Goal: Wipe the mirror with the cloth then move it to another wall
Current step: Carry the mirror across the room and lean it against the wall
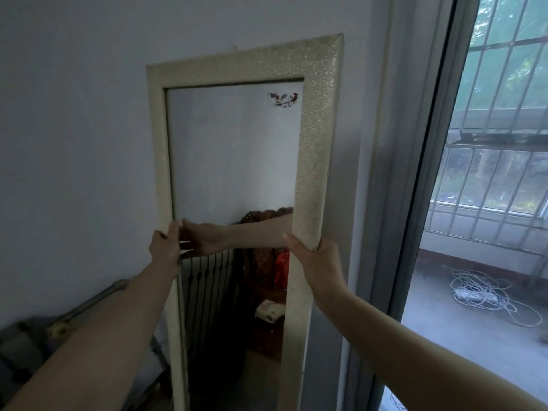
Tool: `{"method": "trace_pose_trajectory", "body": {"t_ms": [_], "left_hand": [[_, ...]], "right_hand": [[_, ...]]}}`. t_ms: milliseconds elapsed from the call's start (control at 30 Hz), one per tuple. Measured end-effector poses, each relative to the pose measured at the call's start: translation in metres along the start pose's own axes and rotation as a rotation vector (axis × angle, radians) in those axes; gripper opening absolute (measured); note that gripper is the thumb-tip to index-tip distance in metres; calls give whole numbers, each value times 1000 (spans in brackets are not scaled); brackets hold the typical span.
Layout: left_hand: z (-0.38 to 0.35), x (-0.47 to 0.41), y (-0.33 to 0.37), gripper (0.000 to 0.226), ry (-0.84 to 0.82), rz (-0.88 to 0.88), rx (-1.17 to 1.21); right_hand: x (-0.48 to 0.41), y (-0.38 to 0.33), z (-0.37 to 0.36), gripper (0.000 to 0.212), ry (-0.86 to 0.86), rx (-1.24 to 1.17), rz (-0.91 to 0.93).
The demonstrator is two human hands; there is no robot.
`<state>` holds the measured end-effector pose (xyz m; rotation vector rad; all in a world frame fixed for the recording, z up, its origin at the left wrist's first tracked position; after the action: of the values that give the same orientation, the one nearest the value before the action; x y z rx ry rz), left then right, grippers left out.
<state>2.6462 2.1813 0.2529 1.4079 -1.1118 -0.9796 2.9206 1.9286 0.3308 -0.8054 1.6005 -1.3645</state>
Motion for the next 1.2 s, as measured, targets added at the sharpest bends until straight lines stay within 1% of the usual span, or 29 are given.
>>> {"method": "trace_pose_trajectory", "body": {"t_ms": [33, 67, 167, 200, 267, 300, 333, 400, 467, 500, 600, 700, 767, 833, 933, 967, 1033, 1067, 1167, 1200], "left_hand": [[-3, 3, 0, 77, -14, -24, -14], [-2, 1, -4, 73, -13, -40, -18], [-1, -1, -14, 72, -11, -67, -22], [5, -19, -28, 76, -20, -79, -13], [13, -53, -59, 102, -2, -78, -29], [16, -69, -73, 113, -18, -72, -53], [18, -83, -85, 116, -36, -83, -75], [17, -95, -98, 110, -53, -88, -90], [11, -59, -73, 108, -72, -91, -92], [9, -41, -59, 104, -62, -94, -98], [-1, 4, -26, 73, -73, -106, -115], [-3, 24, -16, 61, -105, -133, -123], [-2, 28, -19, 55, -96, -119, -113], [-4, 57, -4, 42, -89, -86, -98], [-9, 93, 13, 21, -61, -88, -52], [-10, 100, 15, 22, -64, -85, -51], [-9, 112, 20, 50, -59, -96, -51], [-8, 115, 20, 58, -49, -93, -48], [-7, 124, 16, 62, -15, -83, -51], [-8, 130, 16, 61, -9, -81, -55]], "right_hand": [[-1, 0, 1, 9, 8, 2, 4], [-1, 0, 1, 8, 11, 12, 5], [-2, 1, 1, 9, 21, 37, 15], [-2, 0, 1, 9, 19, 33, 23], [-2, 0, 1, 9, 24, 26, 41], [-1, 1, 1, 9, 28, 29, 42], [-2, 1, 1, 9, 31, 34, 37], [-3, 4, 3, 10, 29, 41, 34], [-4, 4, 3, 15, 18, 73, 35], [-4, 4, 3, 16, 12, 82, 37], [-4, 4, 4, 14, 0, 78, 43], [-3, 4, 3, 14, -22, 68, 57], [-3, 4, 3, 13, -33, 56, 69], [-3, 5, 3, 14, -47, 51, 69], [-2, 6, 6, 19, -67, 51, 84], [-2, 5, 6, 20, -75, 53, 92], [-2, 6, 8, 22, -99, 32, 102], [-2, 7, 9, 21, -116, 18, 105], [-4, 9, 11, 14, -166, 1, 97], [-5, 10, 11, 16, -185, 2, 90]]}}
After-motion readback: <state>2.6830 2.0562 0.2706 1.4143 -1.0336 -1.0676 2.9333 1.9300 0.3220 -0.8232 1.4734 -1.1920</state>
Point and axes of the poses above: each hand's wrist, its own x-axis away from the middle knuckle, its own z-axis out of the back of the hand, y = z × x, the point moved 5 cm from there along -x, towards the middle knuckle, and after that the axes turned 8 degrees about x, right-handed, at the moved point
